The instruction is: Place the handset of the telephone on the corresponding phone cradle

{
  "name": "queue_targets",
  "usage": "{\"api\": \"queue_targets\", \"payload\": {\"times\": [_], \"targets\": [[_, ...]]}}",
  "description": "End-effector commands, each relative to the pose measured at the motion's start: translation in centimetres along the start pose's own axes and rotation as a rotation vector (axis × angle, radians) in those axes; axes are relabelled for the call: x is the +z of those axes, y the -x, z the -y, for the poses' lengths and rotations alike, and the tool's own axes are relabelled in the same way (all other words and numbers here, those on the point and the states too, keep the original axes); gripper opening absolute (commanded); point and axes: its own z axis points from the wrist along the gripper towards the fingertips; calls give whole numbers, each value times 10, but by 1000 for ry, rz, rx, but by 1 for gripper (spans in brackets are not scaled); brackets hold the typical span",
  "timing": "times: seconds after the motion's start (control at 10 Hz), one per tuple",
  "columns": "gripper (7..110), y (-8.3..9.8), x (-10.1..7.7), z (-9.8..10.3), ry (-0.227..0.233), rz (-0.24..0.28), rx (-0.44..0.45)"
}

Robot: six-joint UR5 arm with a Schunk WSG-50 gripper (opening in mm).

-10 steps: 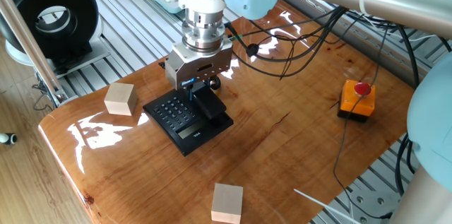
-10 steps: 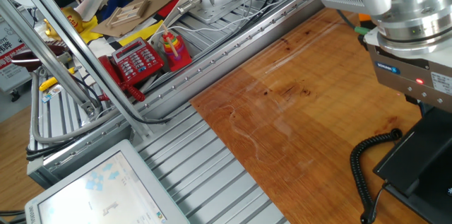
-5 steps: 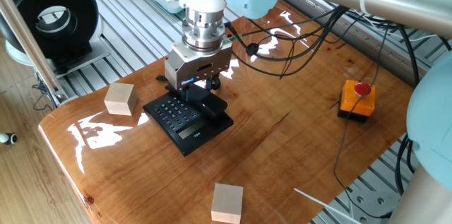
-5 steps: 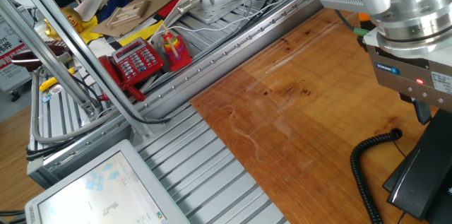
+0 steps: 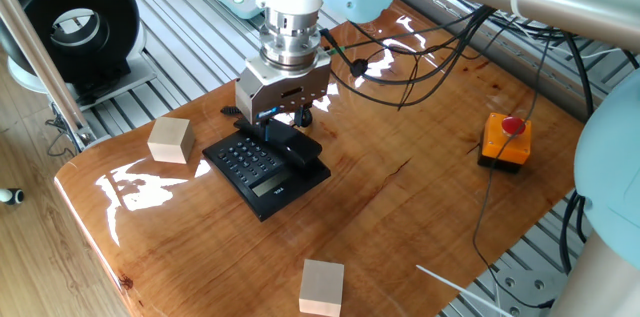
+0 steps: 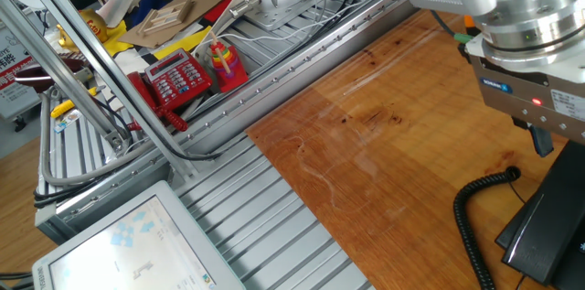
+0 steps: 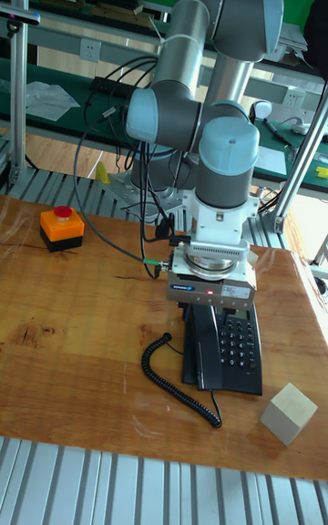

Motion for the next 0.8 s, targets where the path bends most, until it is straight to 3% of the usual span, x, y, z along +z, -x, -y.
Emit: {"api": "queue_targets", "payload": {"times": [0.0, 0.4, 0.5, 0.6, 0.7], "targets": [[44, 1, -5, 2, 10, 0, 5], [44, -5, -25, 3, 28, 0, 48], [7, -7, -32, 5, 37, 2, 48], [7, -4, -41, 9, 57, 15, 47], [7, 6, -48, 23, 35, 55, 44]]}}
